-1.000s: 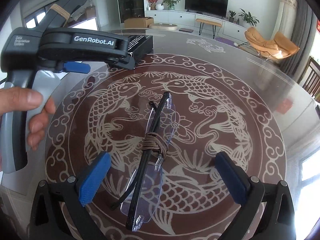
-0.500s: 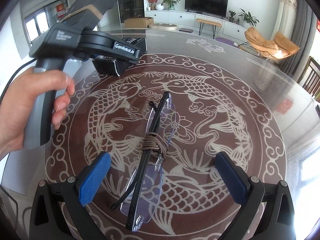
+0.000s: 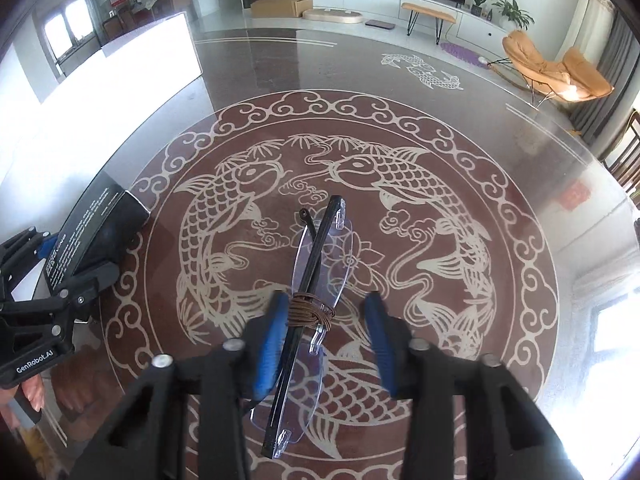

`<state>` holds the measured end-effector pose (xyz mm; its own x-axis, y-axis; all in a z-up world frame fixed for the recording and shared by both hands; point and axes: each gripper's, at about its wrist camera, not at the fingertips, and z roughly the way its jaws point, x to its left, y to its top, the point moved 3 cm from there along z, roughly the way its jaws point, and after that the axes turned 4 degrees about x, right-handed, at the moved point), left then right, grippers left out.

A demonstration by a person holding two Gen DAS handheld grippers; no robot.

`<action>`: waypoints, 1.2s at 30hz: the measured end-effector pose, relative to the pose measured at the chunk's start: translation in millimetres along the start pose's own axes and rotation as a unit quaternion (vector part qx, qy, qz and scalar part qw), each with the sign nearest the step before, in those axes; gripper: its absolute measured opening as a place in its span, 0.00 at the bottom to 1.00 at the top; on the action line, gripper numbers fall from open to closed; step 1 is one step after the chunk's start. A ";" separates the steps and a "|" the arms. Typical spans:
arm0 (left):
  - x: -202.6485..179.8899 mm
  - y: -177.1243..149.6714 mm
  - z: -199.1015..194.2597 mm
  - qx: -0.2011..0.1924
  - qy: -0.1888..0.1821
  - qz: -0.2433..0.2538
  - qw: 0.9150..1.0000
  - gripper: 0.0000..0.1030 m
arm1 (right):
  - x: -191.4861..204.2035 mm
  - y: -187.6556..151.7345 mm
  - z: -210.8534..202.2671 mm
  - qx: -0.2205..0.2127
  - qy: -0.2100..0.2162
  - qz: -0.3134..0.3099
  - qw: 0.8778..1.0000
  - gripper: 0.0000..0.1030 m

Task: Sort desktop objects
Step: 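Carry glasses and black box into the white box and open both tools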

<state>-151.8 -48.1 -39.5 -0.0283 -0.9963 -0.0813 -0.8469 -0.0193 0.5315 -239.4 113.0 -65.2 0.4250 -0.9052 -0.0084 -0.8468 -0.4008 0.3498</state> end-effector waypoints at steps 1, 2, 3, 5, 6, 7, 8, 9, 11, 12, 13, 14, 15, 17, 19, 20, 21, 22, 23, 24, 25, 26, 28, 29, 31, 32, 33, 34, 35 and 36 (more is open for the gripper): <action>1.4 2.4 -7.1 -0.005 -0.007 -0.004 1.000 0.56 | 0.5 1.1 -1.6 0.011 -0.005 0.001 1.000 0.14; 2.9 3.8 -16.5 -0.011 -0.013 -0.005 1.000 0.56 | 3.4 1.3 -5.1 0.016 -0.009 -0.007 1.000 0.13; 1.1 8.7 -25.9 -0.018 -0.018 -0.005 1.000 0.56 | 7.2 1.2 -10.6 0.017 -0.019 -0.019 1.000 0.13; 8.7 15.3 -50.5 -0.034 -0.025 -0.008 0.999 0.56 | 16.1 2.9 -25.9 0.010 -0.029 -0.036 0.999 0.13; 14.8 18.5 -64.0 -0.043 -0.031 -0.011 0.999 0.56 | 20.5 4.8 -35.6 0.002 -0.026 -0.039 0.999 0.13; 22.4 21.4 -78.0 -0.052 -0.036 -0.016 0.998 0.56 | 26.6 7.8 -46.9 -0.007 -0.022 -0.040 0.999 0.13; 32.0 23.5 -91.2 -0.059 -0.038 -0.021 0.997 0.56 | 33.5 11.7 -59.2 -0.018 -0.014 -0.040 0.999 0.13; 44.1 26.1 -103.1 -0.065 -0.037 -0.027 0.997 0.56 | 42.8 17.1 -72.6 -0.030 -0.002 -0.043 0.999 0.13; 73.3 28.1 -122.5 -0.071 -0.028 -0.044 0.996 0.56 | 69.9 29.0 -97.3 -0.058 0.024 -0.052 0.997 0.13; 90.7 27.4 -129.9 -0.071 -0.018 -0.054 0.996 0.56 | 88.7 35.6 -109.1 -0.071 0.041 -0.058 0.995 0.13; 109.3 27.4 -134.1 -0.070 -0.005 -0.063 0.996 0.56 | 107.4 42.4 -118.6 -0.083 0.060 -0.065 0.993 0.13; 126.5 24.9 -137.6 -0.069 0.011 -0.071 0.995 0.56 | 128.1 48.8 -127.2 -0.094 0.080 -0.073 0.990 0.13; 143.9 21.7 -139.6 -0.066 0.029 -0.080 0.994 0.56 | 150.1 54.7 -133.9 -0.102 0.100 -0.081 0.986 0.13; 177.4 10.9 -137.5 -0.048 0.052 -0.102 0.992 0.56 | 198.7 66.5 -140.1 -0.112 0.140 -0.101 0.979 0.13; 204.1 -2.7 -128.9 -0.028 0.073 -0.119 0.990 0.56 | 244.7 76.7 -137.7 -0.115 0.161 -0.123 0.972 0.13; 213.9 -9.7 -124.6 -0.017 0.084 -0.124 0.989 0.56 | 265.7 81.7 -133.1 -0.115 0.166 -0.135 0.970 0.13; 222.4 -16.1 -118.5 -0.005 0.093 -0.131 0.987 0.56 | 284.1 85.7 -127.2 -0.114 0.167 -0.144 0.969 0.13; 228.7 -21.8 -111.1 0.009 0.092 -0.145 0.985 0.56 | 299.3 90.0 -119.9 -0.111 0.167 -0.149 0.968 0.13; 235.5 -25.5 -106.6 0.019 0.071 -0.168 0.983 0.56 | 314.0 91.1 -110.7 -0.108 0.167 -0.156 0.968 0.13; 239.9 -27.9 -106.4 0.014 0.057 -0.181 0.982 0.57 | 325.2 94.2 -100.0 -0.105 0.163 -0.162 0.968 0.13; 240.6 -29.3 -106.8 0.012 0.059 -0.182 0.981 0.57 | 333.4 96.0 -89.4 -0.100 0.156 -0.166 0.969 0.13; 240.3 -30.0 -107.5 0.012 0.066 -0.176 0.982 0.59 | 340.1 96.6 -77.9 -0.092 0.150 -0.169 0.970 0.14; 236.8 -27.2 -107.8 0.014 0.089 -0.157 0.983 0.64 | 350.3 97.5 -52.9 -0.065 0.137 -0.172 0.973 0.18; 235.9 -28.0 -109.5 0.016 0.098 -0.153 0.983 0.68 | 353.0 97.8 -43.2 -0.053 0.129 -0.173 0.975 0.29; 236.1 -29.5 -115.0 0.012 0.095 -0.159 0.983 0.81 | 352.4 97.0 -35.8 -0.049 0.113 -0.169 0.978 0.50; 238.3 -30.9 -118.6 0.008 0.090 -0.167 0.982 0.86 | 347.5 97.3 -37.0 -0.056 0.106 -0.162 0.979 0.59; 240.1 -31.6 -122.0 0.003 0.092 -0.176 0.980 0.92 | 342.2 96.9 -39.9 -0.063 0.107 -0.157 0.980 0.66; 243.0 -33.1 -128.5 -0.004 0.103 -0.187 0.977 0.93 | 334.3 96.2 -45.0 -0.069 0.111 -0.153 0.980 0.70; 243.8 -33.0 -133.6 -0.007 0.124 -0.196 0.973 0.94 | 327.8 96.0 -50.9 -0.074 0.111 -0.149 0.980 0.80; 243.0 -30.8 -137.0 -0.007 0.155 -0.206 0.966 0.94 | 320.7 96.7 -57.5 -0.079 0.105 -0.144 0.981 0.87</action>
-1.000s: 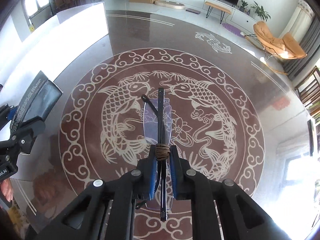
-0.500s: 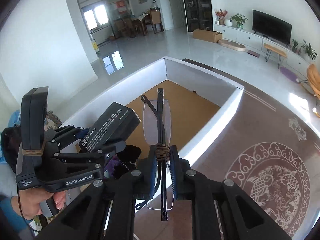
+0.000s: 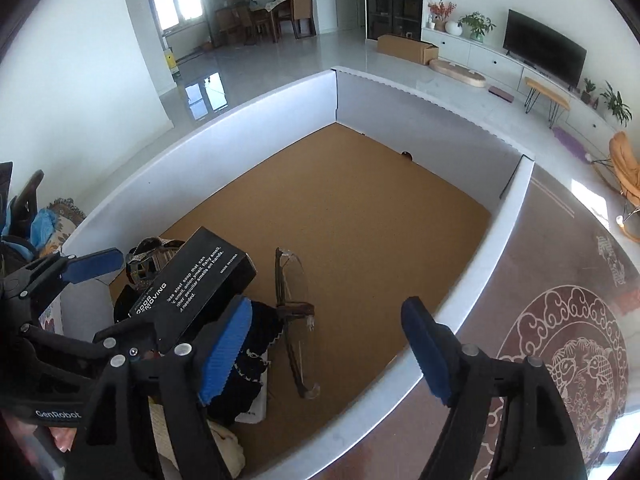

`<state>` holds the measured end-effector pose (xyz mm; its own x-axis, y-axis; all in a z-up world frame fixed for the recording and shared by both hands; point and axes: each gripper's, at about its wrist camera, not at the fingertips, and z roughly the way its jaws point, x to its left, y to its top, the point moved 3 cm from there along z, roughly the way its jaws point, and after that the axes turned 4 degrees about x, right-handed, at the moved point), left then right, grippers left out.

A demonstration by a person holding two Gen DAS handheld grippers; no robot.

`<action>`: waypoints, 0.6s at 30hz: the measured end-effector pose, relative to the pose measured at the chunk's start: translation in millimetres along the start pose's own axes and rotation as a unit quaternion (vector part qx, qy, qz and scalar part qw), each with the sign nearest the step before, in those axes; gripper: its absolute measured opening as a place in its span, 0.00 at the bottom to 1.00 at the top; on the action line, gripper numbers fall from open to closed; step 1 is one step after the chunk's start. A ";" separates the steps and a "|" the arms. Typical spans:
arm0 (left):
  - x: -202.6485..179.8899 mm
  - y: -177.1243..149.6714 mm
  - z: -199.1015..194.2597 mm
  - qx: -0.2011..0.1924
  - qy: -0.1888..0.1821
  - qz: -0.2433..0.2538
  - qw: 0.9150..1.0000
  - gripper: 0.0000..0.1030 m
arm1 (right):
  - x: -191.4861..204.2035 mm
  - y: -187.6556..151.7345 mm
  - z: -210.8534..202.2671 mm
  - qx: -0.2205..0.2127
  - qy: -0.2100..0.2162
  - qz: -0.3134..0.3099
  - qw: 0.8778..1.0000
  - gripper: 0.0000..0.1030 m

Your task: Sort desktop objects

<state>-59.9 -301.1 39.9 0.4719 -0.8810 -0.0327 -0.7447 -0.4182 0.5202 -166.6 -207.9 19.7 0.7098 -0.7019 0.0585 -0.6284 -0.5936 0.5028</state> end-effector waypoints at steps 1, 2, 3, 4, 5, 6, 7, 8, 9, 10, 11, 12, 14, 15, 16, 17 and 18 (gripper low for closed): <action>1.3 -0.7 -4.9 -0.007 0.025 -0.005 1.000 0.94 | -4.4 -0.7 -7.0 -0.005 -0.007 0.002 1.000 0.90; 0.4 -1.4 -9.3 -0.011 0.035 -0.005 0.999 0.94 | -6.2 -2.0 -19.1 -0.012 -0.006 0.004 1.000 0.97; -1.5 -2.6 -12.6 -0.010 0.037 0.001 0.999 0.94 | -9.4 -3.1 -27.0 -0.018 -0.005 0.008 1.000 1.00; -3.3 -4.5 -15.7 -0.006 0.048 0.008 0.999 0.94 | -11.7 -4.1 -36.5 -0.023 -0.007 0.014 1.000 1.00; -5.0 -5.8 -17.7 -0.004 0.072 0.014 0.997 0.94 | -14.8 -4.2 -43.4 -0.026 -0.010 0.020 0.999 1.00; -6.0 -9.7 -22.0 -0.008 0.107 0.018 0.994 0.94 | -16.9 -3.9 -49.5 -0.027 -0.008 0.024 0.999 1.00; -5.4 -12.4 -26.3 -0.015 0.138 0.024 0.990 0.94 | -18.1 -2.8 -53.4 -0.027 -0.006 0.027 0.999 1.00; -7.0 -14.4 -28.3 -0.021 0.154 0.031 0.987 0.94 | -19.4 -0.6 -56.6 -0.024 -0.008 0.033 0.999 1.00; -8.8 -15.9 -30.4 -0.025 0.150 0.038 0.988 0.94 | -16.4 0.8 -60.7 -0.016 -0.011 0.042 0.999 1.00; -8.4 -17.0 -32.2 -0.025 0.136 0.037 0.990 0.94 | -18.0 3.0 -61.1 -0.005 -0.007 0.050 0.999 1.00; -6.6 -19.5 -34.0 -0.018 0.125 0.030 0.992 0.94 | -19.8 4.3 -61.8 0.006 0.005 0.058 0.998 1.00; -4.9 -20.1 -35.5 -0.015 0.114 0.021 0.993 0.94 | -21.3 5.5 -62.5 0.010 0.023 0.066 0.997 1.00; -3.4 -23.0 -45.0 -0.032 0.103 0.010 0.994 0.94 | -23.1 3.8 -71.6 0.006 0.049 0.088 0.995 1.00; -2.9 -23.3 -49.5 -0.042 0.104 0.007 0.994 0.94 | -24.4 4.2 -73.0 0.006 0.051 0.095 0.994 1.00; -3.3 -23.7 -55.1 -0.049 0.105 0.005 0.993 0.94 | -24.6 4.4 -73.9 0.007 0.052 0.098 0.994 1.00; -3.2 -24.5 -59.6 -0.053 0.103 0.003 0.993 0.94 | -24.0 4.6 -73.9 0.009 0.050 0.097 0.994 1.00; -2.9 -24.8 -62.5 -0.056 0.099 0.000 0.994 0.94 | -23.4 4.7 -74.2 0.011 0.046 0.093 0.995 1.00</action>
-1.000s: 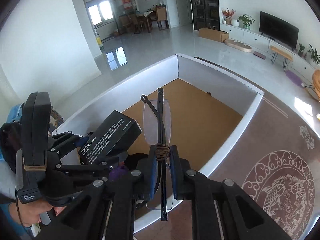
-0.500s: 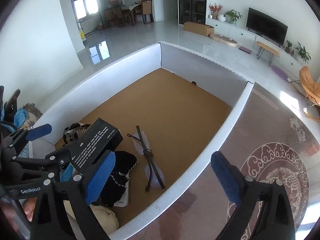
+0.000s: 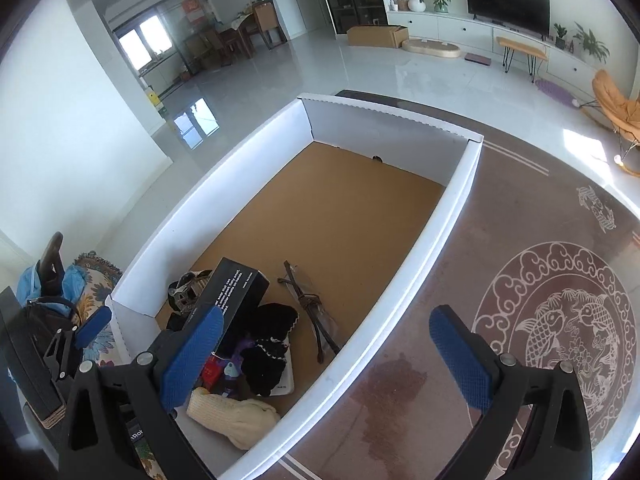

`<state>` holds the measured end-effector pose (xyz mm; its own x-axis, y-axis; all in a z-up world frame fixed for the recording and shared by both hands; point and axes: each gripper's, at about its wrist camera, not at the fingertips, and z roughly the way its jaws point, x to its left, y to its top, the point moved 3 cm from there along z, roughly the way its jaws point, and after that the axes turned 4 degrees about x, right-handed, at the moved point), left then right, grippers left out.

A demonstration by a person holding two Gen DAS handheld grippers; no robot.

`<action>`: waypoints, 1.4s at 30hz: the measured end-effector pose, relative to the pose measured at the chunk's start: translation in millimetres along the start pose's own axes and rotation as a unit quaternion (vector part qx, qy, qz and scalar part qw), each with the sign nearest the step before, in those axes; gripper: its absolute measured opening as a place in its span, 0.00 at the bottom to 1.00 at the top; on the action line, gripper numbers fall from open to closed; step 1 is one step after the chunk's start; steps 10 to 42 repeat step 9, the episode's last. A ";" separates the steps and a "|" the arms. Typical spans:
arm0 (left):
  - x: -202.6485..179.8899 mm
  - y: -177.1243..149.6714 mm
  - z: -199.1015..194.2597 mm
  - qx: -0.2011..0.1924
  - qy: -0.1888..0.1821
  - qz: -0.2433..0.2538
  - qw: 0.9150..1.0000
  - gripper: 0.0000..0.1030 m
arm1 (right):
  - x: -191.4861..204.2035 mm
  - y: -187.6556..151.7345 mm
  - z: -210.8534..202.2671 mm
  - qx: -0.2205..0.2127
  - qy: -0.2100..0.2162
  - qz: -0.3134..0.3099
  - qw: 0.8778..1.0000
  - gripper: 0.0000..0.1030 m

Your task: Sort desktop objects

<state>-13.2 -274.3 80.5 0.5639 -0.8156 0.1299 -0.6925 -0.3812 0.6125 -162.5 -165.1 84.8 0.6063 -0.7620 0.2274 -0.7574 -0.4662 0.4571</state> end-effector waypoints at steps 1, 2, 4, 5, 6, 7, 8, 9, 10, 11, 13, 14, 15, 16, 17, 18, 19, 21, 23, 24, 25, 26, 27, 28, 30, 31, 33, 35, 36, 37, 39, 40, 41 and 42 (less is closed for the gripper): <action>1.2 0.3 -3.8 -0.002 -0.005 -0.004 1.000 0.94 | 1.9 -0.5 0.2 0.000 -0.006 -0.007 1.000 1.00; 2.1 1.1 -6.3 -0.003 -0.009 -0.006 1.000 0.94 | 3.5 -1.3 -0.9 0.000 -0.013 -0.014 1.000 1.00; 3.5 1.8 -11.5 -0.006 -0.016 -0.009 1.000 0.94 | 6.5 -2.9 -1.2 -0.002 -0.021 -0.025 0.999 1.00; 3.7 2.0 -12.6 -0.008 -0.018 -0.011 1.000 0.94 | 7.8 -3.5 -1.7 -0.003 -0.021 -0.028 0.999 1.00; 4.6 1.8 -14.4 -0.014 -0.020 -0.015 1.000 0.94 | 8.6 -3.8 -2.1 -0.005 -0.019 -0.028 0.999 1.00; 6.3 1.3 -17.2 -0.024 -0.021 -0.023 0.999 0.95 | 9.0 -4.1 -2.1 -0.007 -0.017 -0.027 0.999 1.00; 7.9 0.7 -20.1 -0.032 -0.019 -0.029 0.999 0.95 | 9.5 -3.7 -2.1 -0.008 -0.016 -0.026 1.000 1.00; 8.8 0.7 -22.1 -0.037 -0.017 -0.031 0.999 0.95 | 9.9 -3.2 -2.4 -0.008 -0.016 -0.025 1.000 1.00; 8.8 0.7 -22.1 -0.037 -0.017 -0.031 0.999 0.95 | 9.9 -3.2 -2.4 -0.008 -0.016 -0.025 1.000 1.00; 8.8 0.7 -22.1 -0.037 -0.017 -0.031 0.999 0.95 | 9.9 -3.2 -2.4 -0.008 -0.016 -0.025 1.000 1.00; 8.8 0.7 -22.1 -0.037 -0.017 -0.031 0.999 0.95 | 9.9 -3.2 -2.4 -0.008 -0.016 -0.025 1.000 1.00; 8.8 0.7 -22.1 -0.037 -0.017 -0.031 0.999 0.95 | 9.9 -3.2 -2.4 -0.008 -0.016 -0.025 1.000 1.00; 8.8 0.7 -22.1 -0.037 -0.017 -0.031 0.999 0.95 | 9.9 -3.2 -2.4 -0.008 -0.016 -0.025 1.000 1.00; 8.8 0.7 -22.1 -0.037 -0.017 -0.031 0.999 0.95 | 9.9 -3.2 -2.4 -0.008 -0.016 -0.025 1.000 1.00; 8.8 0.7 -22.1 -0.037 -0.017 -0.031 0.999 0.95 | 9.9 -3.2 -2.4 -0.008 -0.016 -0.025 1.000 1.00; 8.8 0.7 -22.1 -0.037 -0.017 -0.031 0.999 0.95 | 9.9 -3.2 -2.4 -0.008 -0.016 -0.025 1.000 1.00; 8.8 0.7 -22.1 -0.037 -0.017 -0.031 0.999 0.95 | 9.9 -3.2 -2.4 -0.008 -0.016 -0.025 1.000 1.00; 8.8 0.7 -22.1 -0.037 -0.017 -0.031 0.999 0.95 | 9.9 -3.2 -2.4 -0.008 -0.016 -0.025 1.000 1.00; 8.8 0.7 -22.1 -0.037 -0.017 -0.031 0.999 0.95 | 9.9 -3.2 -2.4 -0.008 -0.016 -0.025 1.000 1.00; 8.8 0.7 -22.1 -0.037 -0.017 -0.031 0.999 0.95 | 9.9 -3.2 -2.4 -0.008 -0.016 -0.025 1.000 1.00; 8.8 0.7 -22.1 -0.037 -0.017 -0.031 0.999 0.95 | 9.9 -3.2 -2.4 -0.008 -0.016 -0.025 1.000 1.00; 8.8 0.7 -22.1 -0.037 -0.017 -0.031 0.999 0.95 | 9.9 -3.2 -2.4 -0.008 -0.016 -0.025 1.000 1.00; 8.8 0.7 -22.1 -0.037 -0.017 -0.031 0.999 0.95 | 9.9 -3.2 -2.4 -0.008 -0.016 -0.025 1.000 1.00; 8.8 0.7 -22.1 -0.037 -0.017 -0.031 0.999 0.95 | 9.9 -3.2 -2.4 -0.008 -0.016 -0.025 1.000 1.00; 8.8 0.7 -22.1 -0.037 -0.017 -0.031 0.999 0.95 | 9.9 -3.2 -2.4 -0.008 -0.016 -0.025 1.000 1.00; 8.8 0.7 -22.1 -0.037 -0.017 -0.031 0.999 0.95 | 9.9 -3.2 -2.4 -0.008 -0.016 -0.025 1.000 1.00; 8.8 0.7 -22.1 -0.037 -0.017 -0.031 0.999 0.95 | 9.9 -3.2 -2.4 -0.008 -0.016 -0.025 1.000 1.00; 8.8 0.7 -22.1 -0.037 -0.017 -0.031 0.999 0.95 | 9.9 -3.2 -2.4 -0.008 -0.016 -0.025 1.000 1.00; 8.8 0.7 -22.1 -0.037 -0.017 -0.031 0.999 0.95 | 9.9 -3.2 -2.4 -0.008 -0.016 -0.025 1.000 1.00; 8.8 0.7 -22.1 -0.037 -0.017 -0.031 0.999 0.95 | 9.9 -3.2 -2.4 -0.008 -0.016 -0.025 1.000 1.00; 8.8 0.7 -22.1 -0.037 -0.017 -0.031 0.999 0.95 | 9.9 -3.2 -2.4 -0.008 -0.016 -0.025 1.000 1.00; 8.8 0.7 -22.1 -0.037 -0.017 -0.031 0.999 0.95 | 9.9 -3.2 -2.4 -0.008 -0.016 -0.025 1.000 1.00; 8.8 0.7 -22.1 -0.037 -0.017 -0.031 0.999 0.95 | 9.9 -3.2 -2.4 -0.008 -0.016 -0.025 1.000 1.00; 8.8 0.7 -22.1 -0.037 -0.017 -0.031 0.999 0.95 | 9.9 -3.2 -2.4 -0.008 -0.016 -0.025 1.000 1.00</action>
